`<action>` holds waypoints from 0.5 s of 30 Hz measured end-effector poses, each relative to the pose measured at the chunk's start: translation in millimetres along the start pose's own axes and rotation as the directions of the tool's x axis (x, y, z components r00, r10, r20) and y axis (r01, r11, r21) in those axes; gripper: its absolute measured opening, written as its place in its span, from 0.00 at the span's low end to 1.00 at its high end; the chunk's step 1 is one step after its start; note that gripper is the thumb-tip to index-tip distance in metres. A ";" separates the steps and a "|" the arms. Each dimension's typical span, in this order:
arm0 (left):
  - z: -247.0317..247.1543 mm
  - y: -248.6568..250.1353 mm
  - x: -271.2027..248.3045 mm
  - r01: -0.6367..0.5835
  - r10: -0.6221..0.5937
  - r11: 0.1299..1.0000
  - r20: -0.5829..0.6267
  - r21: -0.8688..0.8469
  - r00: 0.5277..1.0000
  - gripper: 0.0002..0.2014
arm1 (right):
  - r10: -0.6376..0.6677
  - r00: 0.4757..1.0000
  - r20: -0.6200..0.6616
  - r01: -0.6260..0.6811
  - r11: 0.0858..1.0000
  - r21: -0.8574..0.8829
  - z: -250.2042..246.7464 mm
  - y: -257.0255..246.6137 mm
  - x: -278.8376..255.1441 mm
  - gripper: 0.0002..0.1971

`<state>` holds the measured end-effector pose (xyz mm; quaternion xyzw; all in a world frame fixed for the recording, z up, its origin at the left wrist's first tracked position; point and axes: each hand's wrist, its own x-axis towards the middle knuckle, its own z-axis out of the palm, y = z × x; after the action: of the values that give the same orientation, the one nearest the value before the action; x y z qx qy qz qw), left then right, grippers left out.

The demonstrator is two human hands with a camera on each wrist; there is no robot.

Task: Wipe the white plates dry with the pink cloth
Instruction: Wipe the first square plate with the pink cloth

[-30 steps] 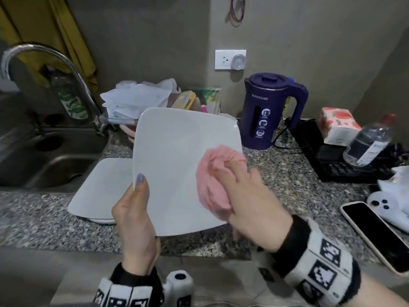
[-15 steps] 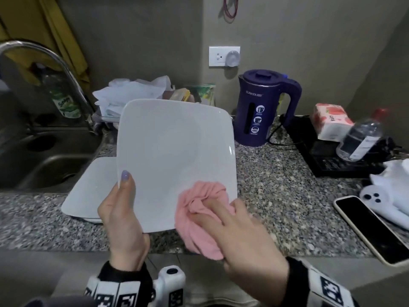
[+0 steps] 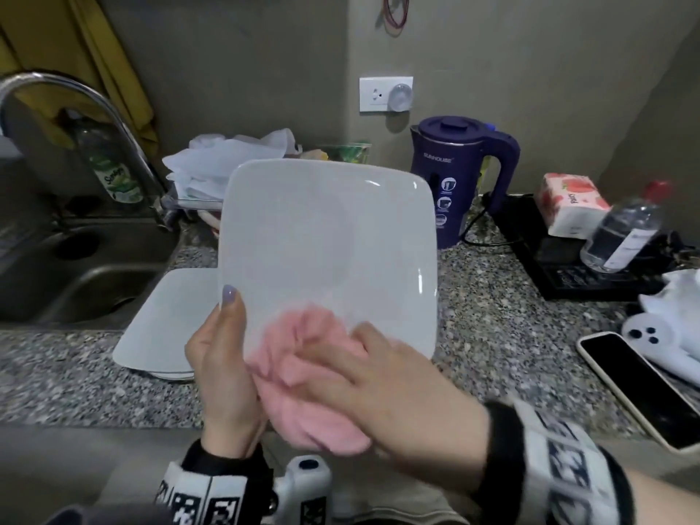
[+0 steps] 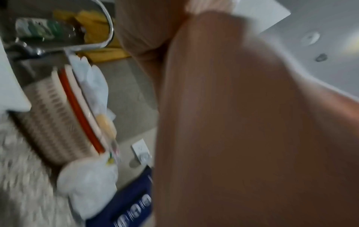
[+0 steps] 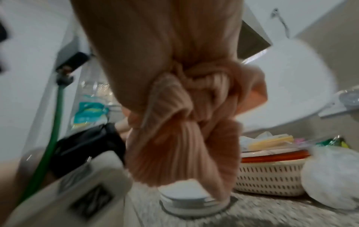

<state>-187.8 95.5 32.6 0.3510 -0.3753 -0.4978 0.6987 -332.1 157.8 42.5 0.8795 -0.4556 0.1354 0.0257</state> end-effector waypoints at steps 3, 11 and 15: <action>-1.4 0.9 -0.5 -0.041 0.040 0.998 0.022 0.046 0.999 0.14 | 0.019 1.000 0.023 -0.018 0.999 -0.027 -1.2 7.9 -2.8 0.31; -2.5 -2.6 -10.7 0.045 -0.049 0.998 0.123 0.036 0.991 0.15 | 0.473 0.841 -0.263 -0.533 0.807 -0.254 -73.8 52.5 52.7 0.39; -1.6 -9.2 -6.8 -0.021 0.008 0.992 0.109 0.122 0.994 0.15 | 0.216 0.971 -0.098 -0.215 0.976 0.026 -39.0 5.5 47.0 0.35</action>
<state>-191.9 99.8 22.7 0.3631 -0.4452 -0.4871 0.6578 -319.1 123.9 92.0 0.8171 -0.5454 0.1849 0.0268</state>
